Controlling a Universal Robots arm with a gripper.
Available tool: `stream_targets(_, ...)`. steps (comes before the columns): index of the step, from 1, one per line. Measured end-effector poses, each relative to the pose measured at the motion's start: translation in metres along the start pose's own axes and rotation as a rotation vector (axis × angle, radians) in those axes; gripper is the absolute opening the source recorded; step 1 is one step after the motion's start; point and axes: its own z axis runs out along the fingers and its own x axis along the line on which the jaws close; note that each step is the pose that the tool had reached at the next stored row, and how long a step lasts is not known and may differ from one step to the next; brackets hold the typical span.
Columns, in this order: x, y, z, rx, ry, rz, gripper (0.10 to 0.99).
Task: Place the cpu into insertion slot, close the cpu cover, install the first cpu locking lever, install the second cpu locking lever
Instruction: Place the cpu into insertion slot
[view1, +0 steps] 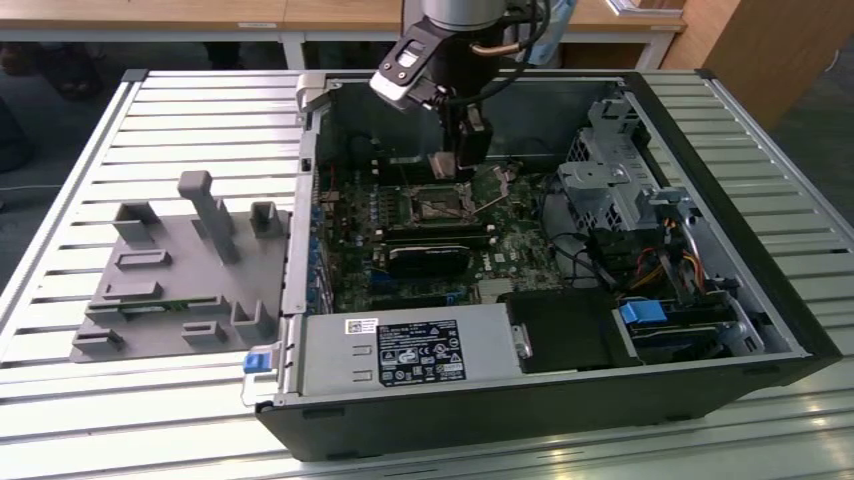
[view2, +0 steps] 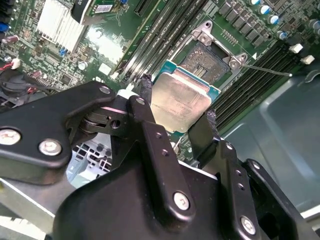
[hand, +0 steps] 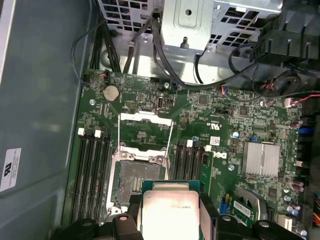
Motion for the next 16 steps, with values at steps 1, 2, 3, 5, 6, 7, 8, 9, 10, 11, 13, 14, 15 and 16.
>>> stream_targets(1,0.0006,-0.0001,0.0013,0.000,-0.0001,0.000,0.541)
stream_targets(2,0.0010,-0.0001,0.0027,0.000,-0.0001,0.000,0.541)
stream_targets(3,0.0013,-0.0001,0.0041,0.000,0.0000,0.000,0.541)
stream_targets(5,0.0015,-0.0004,0.0075,0.000,-0.0007,0.000,0.541)
stream_targets(6,0.0019,-0.0006,0.0094,0.000,-0.0014,0.000,0.541)
stream_targets(7,0.0022,-0.0007,0.0112,0.000,-0.0015,0.000,0.541)
stream_targets(8,0.0027,-0.0007,0.0129,0.000,-0.0016,0.000,0.541)
stream_targets(9,0.0033,-0.0008,0.0147,0.000,-0.0016,0.000,0.541)
stream_targets(10,0.0044,-0.0008,0.0163,0.000,-0.0018,0.001,0.541)
stream_targets(11,0.0057,-0.0008,0.0181,0.000,-0.0019,0.003,0.541)
stream_targets(13,0.0065,-0.0009,0.0212,0.001,-0.0026,0.018,0.541)
stream_targets(14,0.0065,-0.0010,0.0225,0.002,-0.0036,0.032,0.541)
stream_targets(15,0.0066,-0.0011,0.0236,0.002,-0.0044,0.045,0.541)
stream_targets(16,0.0068,-0.0012,0.0250,0.003,-0.0049,0.055,0.541)
